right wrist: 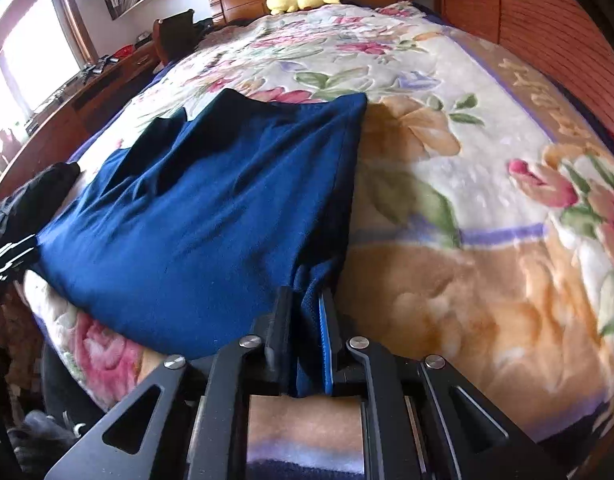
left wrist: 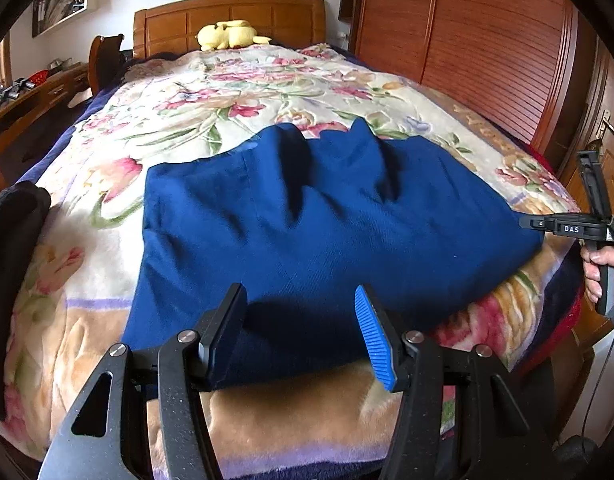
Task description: Fold large clothes
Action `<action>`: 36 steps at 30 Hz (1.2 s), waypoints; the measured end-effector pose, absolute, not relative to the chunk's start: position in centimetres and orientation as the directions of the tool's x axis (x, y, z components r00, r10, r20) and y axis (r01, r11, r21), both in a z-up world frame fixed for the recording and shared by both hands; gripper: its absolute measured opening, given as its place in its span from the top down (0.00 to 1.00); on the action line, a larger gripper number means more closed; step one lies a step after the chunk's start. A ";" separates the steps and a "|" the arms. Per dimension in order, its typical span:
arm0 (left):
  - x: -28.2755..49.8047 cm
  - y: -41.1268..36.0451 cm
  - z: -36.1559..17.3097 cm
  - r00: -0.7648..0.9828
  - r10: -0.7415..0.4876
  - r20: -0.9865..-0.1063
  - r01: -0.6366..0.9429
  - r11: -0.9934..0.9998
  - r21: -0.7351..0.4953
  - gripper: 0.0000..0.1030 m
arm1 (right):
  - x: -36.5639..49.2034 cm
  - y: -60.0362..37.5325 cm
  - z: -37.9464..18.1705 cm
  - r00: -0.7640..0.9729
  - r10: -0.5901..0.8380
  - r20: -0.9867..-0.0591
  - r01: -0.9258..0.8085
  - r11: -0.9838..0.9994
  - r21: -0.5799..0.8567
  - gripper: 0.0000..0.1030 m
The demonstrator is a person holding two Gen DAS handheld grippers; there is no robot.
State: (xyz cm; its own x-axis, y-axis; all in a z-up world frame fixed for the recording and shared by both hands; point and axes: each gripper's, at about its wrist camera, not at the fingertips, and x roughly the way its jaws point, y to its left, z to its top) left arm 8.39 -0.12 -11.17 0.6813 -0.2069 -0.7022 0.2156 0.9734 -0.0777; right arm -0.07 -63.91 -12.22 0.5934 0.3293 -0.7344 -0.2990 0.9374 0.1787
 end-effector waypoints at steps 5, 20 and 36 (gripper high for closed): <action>6.9 1.0 -10.8 0.708 -0.183 -0.682 0.194 0.979 -0.061 0.44 | -1.7 -62.3 -9.8 0.692 0.246 -0.679 -0.266 0.961 0.078 0.73; 4.8 5.0 -11.3 0.732 -0.093 -0.676 0.086 0.995 -0.044 0.44 | -2.6 -50.4 -10.8 0.674 0.409 -0.615 -0.492 0.870 0.039 0.49; 2.7 6.9 -12.1 0.733 -0.080 -0.675 0.042 0.996 -0.073 0.43 | -1.2 -48.9 -14.8 0.645 0.449 -0.618 -0.493 0.863 0.113 0.49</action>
